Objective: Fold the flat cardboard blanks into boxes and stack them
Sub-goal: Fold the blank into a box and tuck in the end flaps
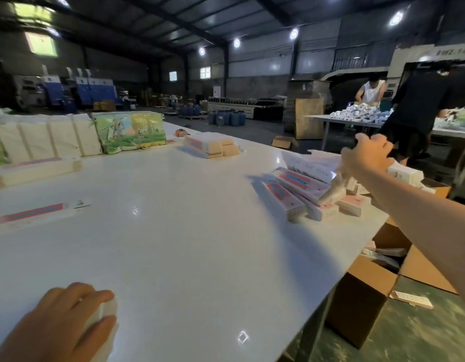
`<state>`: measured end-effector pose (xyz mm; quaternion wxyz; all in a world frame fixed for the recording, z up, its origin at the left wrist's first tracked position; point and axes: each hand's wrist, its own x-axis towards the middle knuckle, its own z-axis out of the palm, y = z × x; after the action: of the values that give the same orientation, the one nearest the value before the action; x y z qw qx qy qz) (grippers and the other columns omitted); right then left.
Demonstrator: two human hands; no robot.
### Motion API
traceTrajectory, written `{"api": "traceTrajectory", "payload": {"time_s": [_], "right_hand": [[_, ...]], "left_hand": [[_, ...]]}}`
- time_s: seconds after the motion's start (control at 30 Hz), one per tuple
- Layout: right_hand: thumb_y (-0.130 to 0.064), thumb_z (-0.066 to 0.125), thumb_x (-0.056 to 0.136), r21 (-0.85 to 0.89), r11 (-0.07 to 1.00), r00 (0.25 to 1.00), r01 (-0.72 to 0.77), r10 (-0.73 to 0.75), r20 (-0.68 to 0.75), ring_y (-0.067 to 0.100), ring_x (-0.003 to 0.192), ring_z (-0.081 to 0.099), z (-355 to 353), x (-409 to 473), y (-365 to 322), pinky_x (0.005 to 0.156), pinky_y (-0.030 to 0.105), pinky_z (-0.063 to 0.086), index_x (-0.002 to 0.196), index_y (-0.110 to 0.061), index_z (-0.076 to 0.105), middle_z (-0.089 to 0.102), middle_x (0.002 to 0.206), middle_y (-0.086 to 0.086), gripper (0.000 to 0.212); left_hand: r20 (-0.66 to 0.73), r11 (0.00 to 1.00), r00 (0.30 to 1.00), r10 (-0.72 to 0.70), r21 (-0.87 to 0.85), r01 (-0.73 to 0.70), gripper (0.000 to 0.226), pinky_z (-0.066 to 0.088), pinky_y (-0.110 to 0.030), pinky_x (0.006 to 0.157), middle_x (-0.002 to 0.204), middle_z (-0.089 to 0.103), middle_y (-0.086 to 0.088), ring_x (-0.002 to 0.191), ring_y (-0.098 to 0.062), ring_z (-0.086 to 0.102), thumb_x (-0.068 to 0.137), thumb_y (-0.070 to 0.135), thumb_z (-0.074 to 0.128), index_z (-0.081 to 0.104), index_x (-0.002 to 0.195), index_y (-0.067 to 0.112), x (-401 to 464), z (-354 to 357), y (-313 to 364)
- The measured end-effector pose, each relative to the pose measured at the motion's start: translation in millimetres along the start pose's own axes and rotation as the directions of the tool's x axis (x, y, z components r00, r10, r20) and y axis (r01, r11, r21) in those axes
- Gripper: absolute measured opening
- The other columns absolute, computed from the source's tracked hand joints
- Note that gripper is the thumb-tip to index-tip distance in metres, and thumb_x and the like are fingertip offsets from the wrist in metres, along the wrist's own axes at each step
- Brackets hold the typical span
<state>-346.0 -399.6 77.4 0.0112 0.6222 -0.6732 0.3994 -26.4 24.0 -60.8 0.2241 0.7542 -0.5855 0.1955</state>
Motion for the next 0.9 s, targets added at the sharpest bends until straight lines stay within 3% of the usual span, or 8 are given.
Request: {"api": "traceTrajectory", "payload": {"time_s": [0.1, 0.2, 0.3, 0.4, 0.47, 0.6, 0.73, 0.9], "right_hand": [[-0.019, 0.050, 0.090, 0.155, 0.938, 0.949, 0.311, -0.299, -0.099, 0.037, 0.127, 0.032, -10, -26, -55, 0.100, 0.052, 0.031, 0.125, -0.014, 0.055, 0.043, 0.136, 0.017, 0.036], [-0.012, 0.050, 0.091, 0.363, 0.696, 0.766, 0.619, -0.637, -0.085, 0.035, 0.106, 0.054, -11, -89, -116, 0.088, 0.042, 0.044, 0.111, -0.009, 0.067, 0.062, 0.117, 0.017, 0.027], [-0.012, 0.057, 0.090, 0.561, 0.482, 0.550, 0.673, -0.833, 0.057, 0.022, 0.089, 0.060, 0, -183, -156, 0.079, 0.027, 0.041, 0.101, -0.011, 0.073, 0.069, 0.106, 0.007, 0.019], [-0.016, 0.055, 0.092, 0.613, 0.448, 0.296, 0.650, -0.893, 0.339, 0.025, 0.097, 0.060, 32, -268, -171, 0.083, 0.030, 0.044, 0.099, -0.013, 0.072, 0.068, 0.108, 0.008, 0.019], [-0.020, 0.051, 0.093, 0.571, 0.416, 0.203, 0.707, -0.894, 0.400, 0.030, 0.102, 0.057, 51, -307, -170, 0.085, 0.036, 0.045, 0.101, -0.012, 0.071, 0.065, 0.109, 0.009, 0.022], [-0.022, 0.050, 0.093, 0.593, 0.322, 0.194, 0.738, -0.943, 0.270, 0.035, 0.094, 0.058, 65, -326, -162, 0.076, 0.036, 0.046, 0.090, -0.010, 0.071, 0.066, 0.101, 0.009, 0.024], [-0.041, 0.036, 0.086, 0.658, 0.289, 0.194, 0.695, -0.957, 0.216, 0.032, 0.088, 0.061, 64, -324, -161, 0.072, 0.029, 0.040, 0.074, -0.011, 0.069, 0.069, 0.095, 0.008, 0.047], [-0.001, 0.063, 0.083, 0.654, 0.320, 0.211, 0.686, -0.947, 0.243, 0.032, 0.092, 0.061, 73, -319, -163, 0.075, 0.032, 0.042, 0.079, -0.011, 0.072, 0.068, 0.093, 0.008, 0.014]], "left_hand": [[0.085, 0.997, 0.995, -0.043, 0.068, 0.037, 0.033, 0.053, -0.036, 0.049, 0.081, 0.059, 0.005, 0.063, -0.025, 0.060, 0.073, 0.044, 0.040, 0.064, 0.087, 0.028, 4, -20, 13], [0.272, 0.988, 0.950, -0.152, 0.076, 0.137, 0.057, 0.048, -0.032, 0.079, 0.102, 0.058, 0.010, 0.096, -0.016, 0.054, 0.077, 0.053, 0.024, 0.066, 0.105, 0.028, 3, -28, 21], [0.273, 0.983, 0.945, -0.181, 0.087, 0.163, 0.043, 0.034, -0.023, 0.093, 0.120, 0.046, 0.016, 0.112, -0.009, 0.039, 0.091, 0.051, 0.030, 0.051, 0.125, 0.036, -1, -19, 13], [0.235, 0.985, 0.957, -0.169, 0.083, 0.153, 0.036, 0.033, -0.026, 0.095, 0.122, 0.046, 0.013, 0.112, -0.011, 0.037, 0.094, 0.043, 0.040, 0.049, 0.127, 0.035, -3, -14, 11], [0.218, 0.986, 0.962, -0.166, 0.068, 0.154, 0.036, 0.035, -0.030, 0.094, 0.122, 0.048, 0.009, 0.111, -0.014, 0.038, 0.094, 0.041, 0.041, 0.051, 0.127, 0.031, -6, -13, 8], [0.222, 0.988, 0.964, -0.148, 0.066, 0.137, 0.037, 0.035, -0.033, 0.092, 0.121, 0.048, 0.004, 0.110, -0.017, 0.037, 0.094, 0.040, 0.041, 0.053, 0.125, 0.025, -8, -10, 7], [0.250, 0.987, 0.955, -0.161, 0.029, 0.159, 0.036, 0.034, -0.033, 0.093, 0.121, 0.048, 0.002, 0.111, -0.018, 0.036, 0.093, 0.039, 0.042, 0.054, 0.123, 0.023, -8, -9, 8], [0.256, 0.860, 0.874, -0.412, -0.209, 0.466, 0.028, 0.042, -0.029, 0.091, 0.112, 0.060, 0.006, 0.106, -0.015, 0.053, 0.089, 0.041, 0.051, 0.063, 0.110, 0.027, 6, -41, -24]]}}
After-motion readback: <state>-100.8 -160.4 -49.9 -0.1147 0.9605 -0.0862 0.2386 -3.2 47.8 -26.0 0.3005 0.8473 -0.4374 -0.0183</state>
